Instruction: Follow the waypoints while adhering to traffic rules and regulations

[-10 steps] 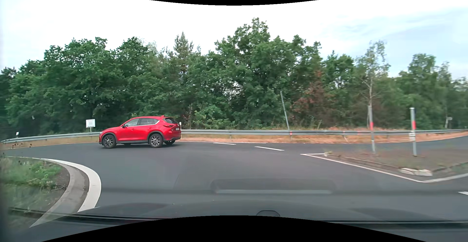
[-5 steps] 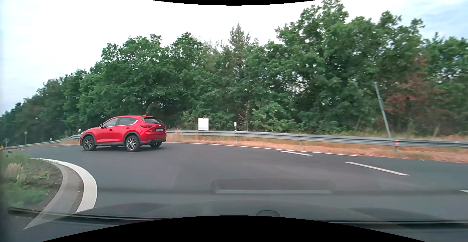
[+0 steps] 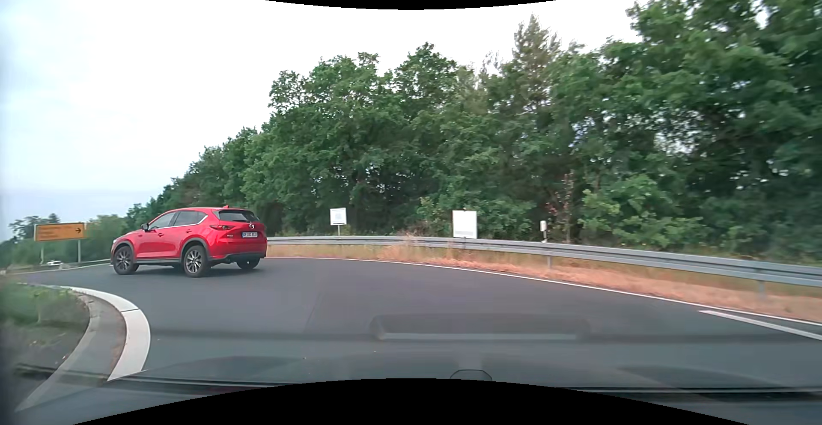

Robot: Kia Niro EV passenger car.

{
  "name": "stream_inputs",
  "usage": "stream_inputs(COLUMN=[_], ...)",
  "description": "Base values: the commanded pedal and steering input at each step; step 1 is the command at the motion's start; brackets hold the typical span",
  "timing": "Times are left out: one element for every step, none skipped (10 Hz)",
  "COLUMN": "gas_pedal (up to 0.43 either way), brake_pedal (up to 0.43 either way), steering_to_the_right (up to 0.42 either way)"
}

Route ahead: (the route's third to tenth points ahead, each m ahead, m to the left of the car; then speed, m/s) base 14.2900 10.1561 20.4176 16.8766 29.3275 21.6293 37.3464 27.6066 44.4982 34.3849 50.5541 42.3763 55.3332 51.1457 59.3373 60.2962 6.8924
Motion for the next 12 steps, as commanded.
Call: stream_inputs(gas_pedal=[0.087, 0.098, 0.110, 0.110, 0.110, 0.118, 0.130, 0.150, 0.150, 0.157, 0.177, 0.189], brake_pedal=[0.000, 0.000, 0.000, 0.000, 0.000, 0.000, 0.000, 0.000, 0.000, 0.000, 0.000, 0.000], steering_to_the_right=[-0.349, -0.346, -0.345, -0.344, -0.343, -0.343, -0.341, -0.338, -0.328, -0.319, -0.303, -0.281])
